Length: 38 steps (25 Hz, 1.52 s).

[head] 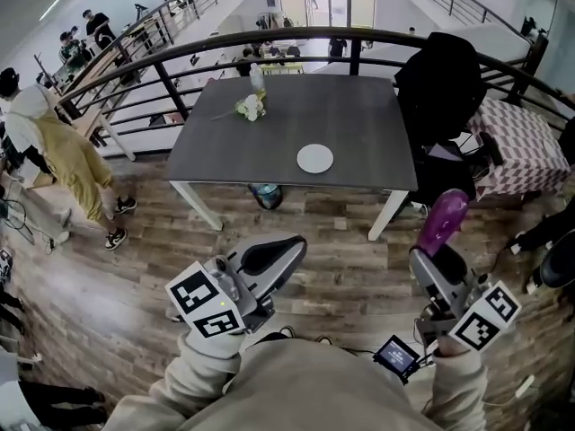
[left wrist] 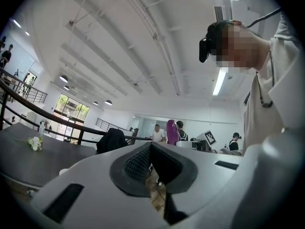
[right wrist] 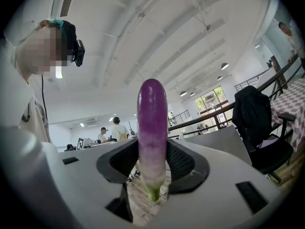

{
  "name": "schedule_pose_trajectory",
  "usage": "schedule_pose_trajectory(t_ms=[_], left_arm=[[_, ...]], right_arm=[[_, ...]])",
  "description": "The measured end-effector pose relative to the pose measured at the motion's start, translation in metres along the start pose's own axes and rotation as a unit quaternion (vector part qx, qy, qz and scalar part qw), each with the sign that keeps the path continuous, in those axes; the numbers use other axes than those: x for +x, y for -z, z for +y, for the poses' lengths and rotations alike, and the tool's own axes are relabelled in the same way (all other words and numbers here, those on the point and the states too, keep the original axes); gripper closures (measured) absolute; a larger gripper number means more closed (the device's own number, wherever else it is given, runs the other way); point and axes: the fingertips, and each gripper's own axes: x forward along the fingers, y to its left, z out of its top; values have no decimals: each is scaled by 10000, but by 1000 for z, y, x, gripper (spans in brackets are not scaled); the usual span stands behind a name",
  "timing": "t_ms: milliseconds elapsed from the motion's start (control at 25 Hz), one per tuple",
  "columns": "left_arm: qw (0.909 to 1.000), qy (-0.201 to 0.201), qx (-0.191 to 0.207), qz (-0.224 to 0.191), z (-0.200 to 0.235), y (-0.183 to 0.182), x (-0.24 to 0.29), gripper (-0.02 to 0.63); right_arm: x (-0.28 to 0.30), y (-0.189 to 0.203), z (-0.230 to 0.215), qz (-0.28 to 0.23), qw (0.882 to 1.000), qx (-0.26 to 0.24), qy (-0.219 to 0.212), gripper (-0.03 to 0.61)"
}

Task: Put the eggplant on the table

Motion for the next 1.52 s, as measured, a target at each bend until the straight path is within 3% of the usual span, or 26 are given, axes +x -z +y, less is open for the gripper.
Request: schedule_pose_trajectory(t_ms=[240, 440, 920, 1160, 1520], left_arm=[[9996, 183, 46, 196, -26, 16, 19, 609], [9995, 7, 9, 300, -13, 22, 15, 609], [9984, 290, 142, 455, 5, 12, 44, 609], [9988, 184, -121, 449, 40, 15, 49, 609], [9989, 140, -27, 446, 103, 4, 63, 609]], right_arm=[[-25, 0, -24, -69, 9997, 177, 163, 387], [-24, 4, -40, -68, 9995, 258, 192, 387], [-11, -1, -56, 66, 9993, 323, 184, 387], [11, -7, -71, 110, 9990, 413, 162, 387], [67, -10, -94, 204, 9988, 366, 242, 387]])
